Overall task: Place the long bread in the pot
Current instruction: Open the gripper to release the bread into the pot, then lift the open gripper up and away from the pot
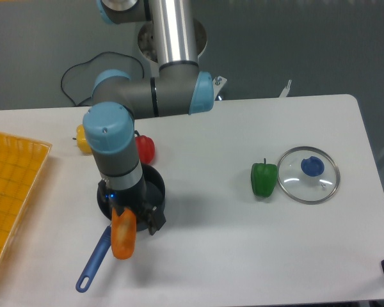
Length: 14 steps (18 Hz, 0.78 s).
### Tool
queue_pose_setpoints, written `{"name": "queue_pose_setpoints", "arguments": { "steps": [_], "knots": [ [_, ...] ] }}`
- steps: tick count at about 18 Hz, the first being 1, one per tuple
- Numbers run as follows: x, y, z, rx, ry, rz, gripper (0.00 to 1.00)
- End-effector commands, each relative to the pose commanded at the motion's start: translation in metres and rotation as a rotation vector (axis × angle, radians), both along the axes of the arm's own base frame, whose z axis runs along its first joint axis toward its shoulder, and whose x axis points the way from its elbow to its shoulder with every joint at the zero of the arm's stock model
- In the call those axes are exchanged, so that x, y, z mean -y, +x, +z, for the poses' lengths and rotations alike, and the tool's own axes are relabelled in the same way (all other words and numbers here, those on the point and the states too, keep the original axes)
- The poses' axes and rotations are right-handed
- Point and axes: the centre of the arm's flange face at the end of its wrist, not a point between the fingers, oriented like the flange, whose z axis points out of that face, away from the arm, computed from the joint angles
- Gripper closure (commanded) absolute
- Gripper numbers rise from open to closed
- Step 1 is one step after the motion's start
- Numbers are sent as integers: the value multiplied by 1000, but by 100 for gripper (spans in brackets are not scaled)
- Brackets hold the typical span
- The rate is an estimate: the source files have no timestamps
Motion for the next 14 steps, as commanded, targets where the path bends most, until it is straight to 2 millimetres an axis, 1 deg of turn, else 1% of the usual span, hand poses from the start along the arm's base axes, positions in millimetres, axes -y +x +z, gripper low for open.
{"name": "queue_pose_setpoints", "arguments": {
  "steps": [1, 3, 6, 9, 11, 13, 14],
  "knots": [
    [2, 0, 2, -18, -22, -24, 0],
    [8, -5, 11, -61, -42, -20, 0],
    [15, -11, 19, -61, -36, -10, 0],
    [17, -12, 16, -47, -48, -7, 0],
    [22, -12, 19, -33, -64, -8, 0],
    [27, -13, 14, 30, -68, -4, 0],
    [29, -13, 8, 90, -58, 0, 0]
  ]
}}
